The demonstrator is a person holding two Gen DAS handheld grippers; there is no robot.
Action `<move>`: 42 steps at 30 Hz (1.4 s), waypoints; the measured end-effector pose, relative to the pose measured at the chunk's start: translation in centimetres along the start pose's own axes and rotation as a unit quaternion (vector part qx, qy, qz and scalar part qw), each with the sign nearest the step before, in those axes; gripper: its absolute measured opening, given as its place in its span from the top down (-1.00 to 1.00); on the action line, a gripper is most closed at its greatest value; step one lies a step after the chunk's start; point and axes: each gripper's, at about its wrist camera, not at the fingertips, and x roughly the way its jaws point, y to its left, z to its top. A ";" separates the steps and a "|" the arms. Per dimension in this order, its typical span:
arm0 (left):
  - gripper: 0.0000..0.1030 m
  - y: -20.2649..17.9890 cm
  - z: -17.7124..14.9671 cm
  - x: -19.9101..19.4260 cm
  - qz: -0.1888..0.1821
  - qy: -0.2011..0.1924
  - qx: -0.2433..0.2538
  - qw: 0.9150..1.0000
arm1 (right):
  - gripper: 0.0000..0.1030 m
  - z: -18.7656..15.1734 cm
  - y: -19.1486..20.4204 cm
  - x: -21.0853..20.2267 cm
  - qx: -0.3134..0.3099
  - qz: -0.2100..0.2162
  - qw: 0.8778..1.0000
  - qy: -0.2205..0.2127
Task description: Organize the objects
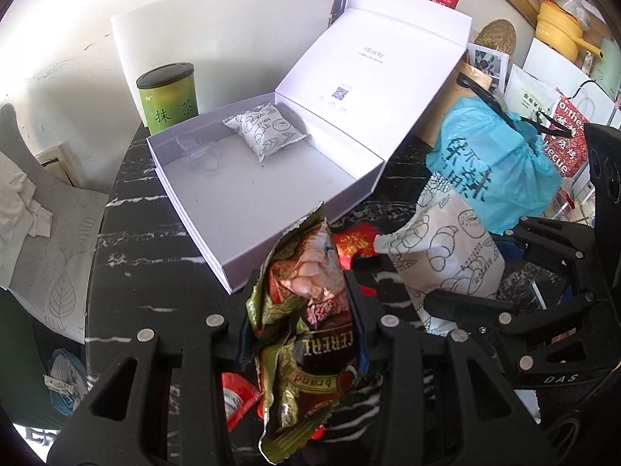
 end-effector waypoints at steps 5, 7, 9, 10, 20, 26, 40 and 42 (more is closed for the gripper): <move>0.29 0.9 1.0 1.4 -0.007 0.008 -0.005 1.000 | -0.07 1.2 -0.7 1.0 0.003 0.011 1.000 0.005; 0.29 1.4 1.3 1.8 -0.013 0.012 -0.011 1.000 | -0.07 1.7 -1.0 1.5 0.006 0.019 1.000 0.008; 0.29 1.7 1.7 2.2 -0.013 0.013 -0.012 1.000 | -0.07 2.3 -1.2 2.0 0.004 0.018 1.000 0.010; 0.29 1.8 1.9 2.4 -0.012 0.011 -0.012 1.000 | -0.07 2.6 -1.3 2.1 0.003 0.018 1.000 0.010; 0.29 3.5 4.7 4.2 -0.011 0.003 -0.013 1.000 | -0.06 6.1 -2.2 4.3 -0.001 0.020 1.000 0.005; 0.29 4.4 6.8 5.0 -0.008 -0.004 -0.011 1.000 | -0.07 8.7 -2.8 5.2 -0.006 0.014 1.000 -0.005; 0.29 5.5 12.3 6.0 0.009 -0.039 0.004 0.999 | -0.06 13.6 -4.9 6.0 -0.008 0.004 0.999 -0.035; 0.28 5.5 13.1 5.9 0.018 -0.047 0.009 0.999 | -0.07 14.3 -5.1 6.0 -0.009 0.003 0.999 -0.041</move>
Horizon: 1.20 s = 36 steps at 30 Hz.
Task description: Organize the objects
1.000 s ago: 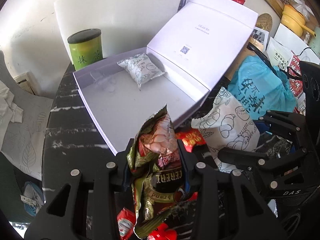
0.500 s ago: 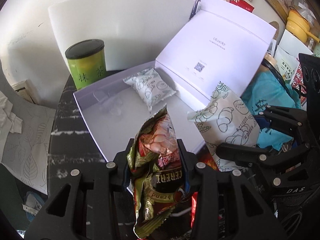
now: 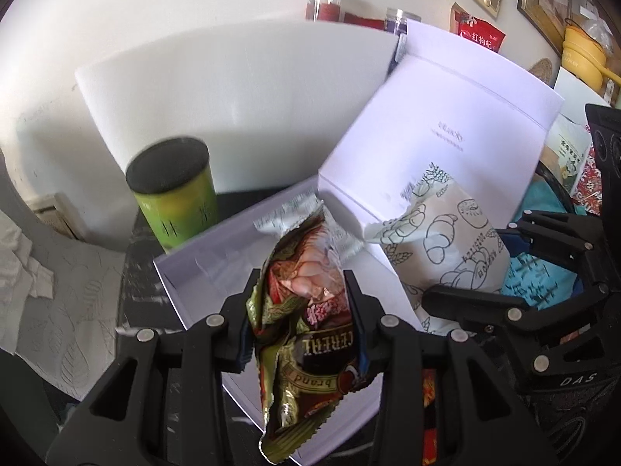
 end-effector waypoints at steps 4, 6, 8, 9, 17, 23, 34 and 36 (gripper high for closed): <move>0.28 -0.1 1.3 -0.5 0.017 -0.023 0.009 1.000 | -0.07 1.3 -0.6 0.2 0.005 0.002 1.000 -0.011; 0.28 -0.1 1.9 -0.7 0.028 -0.038 0.008 0.999 | -0.07 2.1 -1.1 0.5 0.009 0.006 1.000 -0.017; 0.28 0.0 2.5 -0.5 0.038 -0.042 0.009 0.998 | -0.06 2.7 -1.4 1.1 0.011 0.000 1.000 -0.018; 0.28 0.2 2.6 -0.2 0.042 -0.042 0.007 0.998 | -0.06 2.8 -1.6 1.2 0.012 -0.002 1.000 -0.018; 0.28 2.5 2.3 3.3 0.061 -0.011 -0.018 0.998 | -0.06 2.6 -3.2 4.1 0.032 0.025 0.999 -0.024; 0.28 2.5 1.9 6.6 0.063 0.021 -0.011 0.998 | -0.06 2.5 -3.4 6.7 0.023 0.024 0.999 0.014; 0.28 2.9 1.2 10.0 0.091 0.056 0.000 0.994 | -0.06 1.7 -4.4 8.9 0.036 0.004 0.999 0.040; 0.28 3.0 1.1 10.5 0.081 0.061 -0.001 0.995 | -0.06 1.5 -4.5 9.5 0.037 -0.001 0.998 0.044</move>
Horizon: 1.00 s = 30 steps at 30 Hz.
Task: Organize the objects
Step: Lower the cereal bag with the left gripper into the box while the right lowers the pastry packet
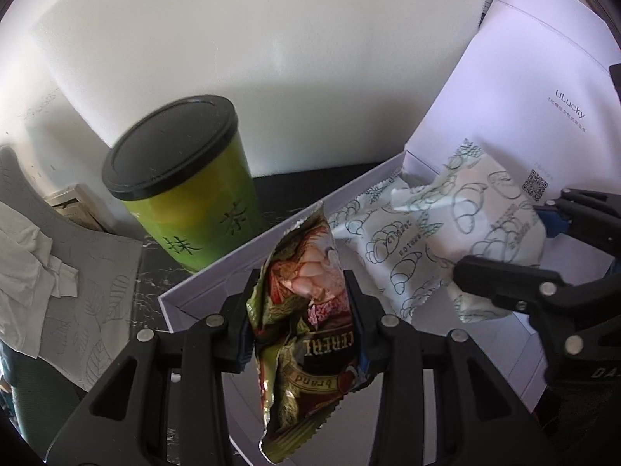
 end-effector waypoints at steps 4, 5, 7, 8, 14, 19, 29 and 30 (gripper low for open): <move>0.28 -0.3 -0.3 1.2 0.004 0.016 0.003 1.000 | -0.06 -0.3 0.1 0.8 -0.004 -0.004 1.000 0.013; 0.28 -0.3 -0.3 1.4 0.003 0.019 0.002 1.000 | -0.06 -0.2 0.1 0.9 -0.002 -0.004 1.000 0.013; 0.28 -0.4 -0.4 1.8 -0.002 0.023 0.000 1.000 | -0.06 -0.2 0.0 1.0 0.000 -0.005 1.000 0.015; 0.28 -0.4 -0.5 2.0 -0.003 0.026 0.000 1.000 | -0.06 -0.3 0.1 1.0 -0.003 -0.005 1.000 0.014; 0.28 -0.5 -0.7 2.4 -0.003 0.028 0.004 1.000 | -0.07 -0.3 0.4 1.5 -0.009 -0.005 1.000 0.026; 0.27 -0.9 -0.8 2.5 -0.002 0.029 0.009 1.000 | -0.07 -0.4 0.8 1.9 -0.015 -0.004 0.999 0.034; 0.13 -1.7 -0.9 2.4 -0.015 0.034 0.007 0.999 | -0.08 -0.4 1.0 2.3 -0.025 -0.010 0.999 0.045; 0.12 -1.7 -0.9 2.4 -0.022 0.034 0.005 0.999 | -0.09 -0.3 1.0 2.4 -0.026 -0.011 0.999 0.047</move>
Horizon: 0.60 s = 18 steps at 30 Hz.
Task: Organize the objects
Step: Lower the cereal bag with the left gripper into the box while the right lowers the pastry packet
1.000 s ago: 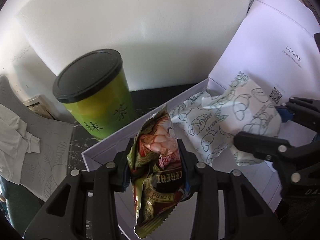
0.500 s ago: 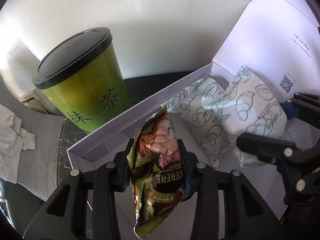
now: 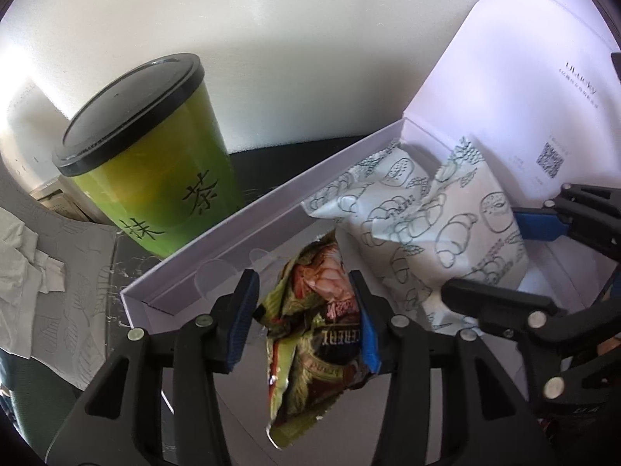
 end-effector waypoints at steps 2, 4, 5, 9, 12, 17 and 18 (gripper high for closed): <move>0.11 -0.2 0.0 0.0 -0.004 0.000 0.001 1.000 | -0.10 0.2 0.2 0.1 -0.003 -0.002 1.000 0.003; 0.09 -0.3 -0.1 0.0 0.003 0.001 0.001 1.000 | -0.14 0.3 0.2 0.1 -0.004 -0.001 1.000 0.006; 0.09 -0.3 -0.1 0.0 0.005 0.001 -0.002 1.000 | -0.15 0.2 0.1 0.0 -0.002 -0.005 1.000 0.006; 0.09 -0.5 -0.2 -0.3 0.009 -0.002 -0.006 1.000 | -0.18 0.4 0.1 -0.2 0.007 -0.017 1.000 0.007; 0.09 -0.7 -0.2 -0.9 0.018 -0.008 -0.006 1.000 | -0.18 0.6 0.1 -0.2 0.007 -0.023 1.000 0.010; 0.09 -1.1 -0.3 -1.8 0.024 -0.017 -0.007 1.000 | -0.19 0.7 0.0 -0.8 0.005 -0.038 0.999 0.004; 0.09 -1.2 -0.3 -2.0 0.024 -0.019 -0.008 0.999 | -0.20 0.7 0.0 -0.9 0.005 -0.040 0.999 0.003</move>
